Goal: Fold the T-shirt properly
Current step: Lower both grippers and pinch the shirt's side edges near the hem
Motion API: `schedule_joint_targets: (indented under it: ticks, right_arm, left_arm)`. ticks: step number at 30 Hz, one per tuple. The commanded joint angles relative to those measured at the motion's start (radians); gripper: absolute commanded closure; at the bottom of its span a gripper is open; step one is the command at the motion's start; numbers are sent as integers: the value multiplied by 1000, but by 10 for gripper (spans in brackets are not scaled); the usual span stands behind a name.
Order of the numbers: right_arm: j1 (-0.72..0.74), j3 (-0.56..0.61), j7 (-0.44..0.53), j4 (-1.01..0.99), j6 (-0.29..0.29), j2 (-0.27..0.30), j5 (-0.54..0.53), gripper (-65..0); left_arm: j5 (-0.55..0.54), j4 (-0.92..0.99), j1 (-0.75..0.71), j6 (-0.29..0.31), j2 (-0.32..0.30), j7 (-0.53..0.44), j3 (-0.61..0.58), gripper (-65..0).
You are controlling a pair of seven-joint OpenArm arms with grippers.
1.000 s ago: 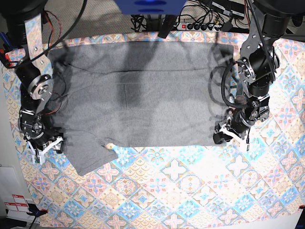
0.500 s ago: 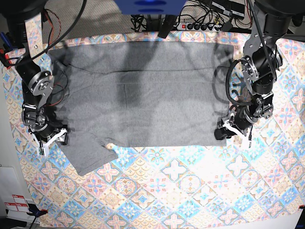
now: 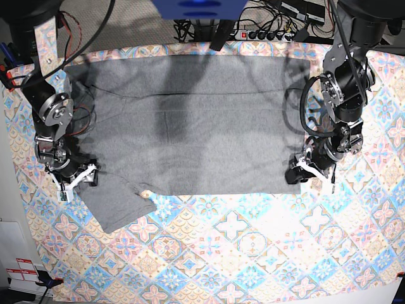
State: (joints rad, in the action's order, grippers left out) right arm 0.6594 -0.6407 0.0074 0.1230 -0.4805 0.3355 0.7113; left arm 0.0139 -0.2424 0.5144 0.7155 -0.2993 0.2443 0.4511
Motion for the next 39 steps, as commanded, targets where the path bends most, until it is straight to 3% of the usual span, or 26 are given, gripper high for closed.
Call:
schedule_joint_targets:
  ticks: [1, 9, 16, 21, 31, 35, 39]
  right_arm:
    - [27, 9, 1, 7, -5, -16, 14, -381]
    - [27, 22, -2, 7, -5, -39, 23, -365]
    - [10, 22, -54, 8, -7, -39, 23, -156]
    - [10, 22, -59, 8, -7, -37, 23, -88]
    - [-53, 12, -17, 53, -7, -37, 20, -34]
    - [-106, -60, -1, 169, -7, -40, 18, -34]
    - [-152, -113, -4, 315, -8, -89, 18, -34]
  left_arm:
    - [62, 4, -7, -23, -5, 83, -4, -210]
    - [64, 4, -9, -17, -5, 83, -4, -209]
    - [113, 4, -7, -17, 5, 83, -5, -200]
    - [251, 4, -4, -17, 51, 83, -4, -83]
    - [265, 4, -4, -17, 67, 82, -1, -33]
    - [265, 4, -7, -17, 67, 79, 1, -32]
    - [260, 2, -7, -17, 67, 74, 4, -32]
